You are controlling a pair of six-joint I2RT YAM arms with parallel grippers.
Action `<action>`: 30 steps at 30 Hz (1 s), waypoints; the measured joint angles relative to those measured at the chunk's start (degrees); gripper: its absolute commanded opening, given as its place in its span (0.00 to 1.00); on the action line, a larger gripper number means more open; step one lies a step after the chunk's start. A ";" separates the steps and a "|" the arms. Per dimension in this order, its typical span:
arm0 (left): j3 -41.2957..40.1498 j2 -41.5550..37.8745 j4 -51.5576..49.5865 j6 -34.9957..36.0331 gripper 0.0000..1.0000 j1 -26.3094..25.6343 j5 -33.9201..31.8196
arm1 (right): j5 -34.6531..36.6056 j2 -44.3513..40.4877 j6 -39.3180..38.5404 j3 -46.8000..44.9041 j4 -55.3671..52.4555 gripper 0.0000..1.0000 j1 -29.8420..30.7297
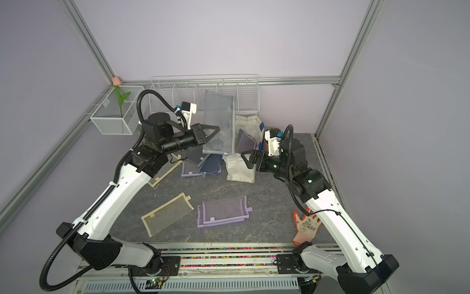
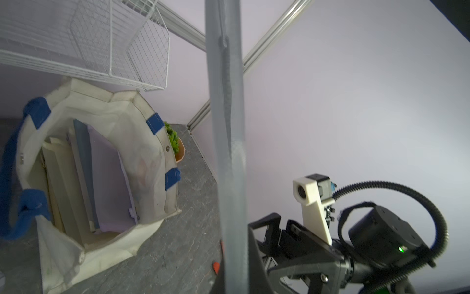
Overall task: Put the pencil pouch into the canvas bag
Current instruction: Pick up the pencil pouch, then place the pencil pouch in the canvas bag.
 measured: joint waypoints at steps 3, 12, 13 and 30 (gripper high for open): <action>8.57 7.02 -6.43 2.34 0.00 0.28 0.02 | 2.82 -1.70 -1.57 0.48 -4.72 0.93 0.00; 41.11 33.92 -24.15 8.28 0.00 0.33 -0.31 | 7.17 -6.34 -2.75 -0.81 -13.25 0.93 0.00; 45.20 36.68 -25.92 8.59 0.00 0.39 -0.33 | 7.58 -6.40 -2.75 -0.81 -13.86 0.93 0.00; 49.05 47.80 -28.65 8.66 0.00 -1.40 -4.68 | 11.43 -9.03 -2.78 -1.60 -16.74 0.93 -0.13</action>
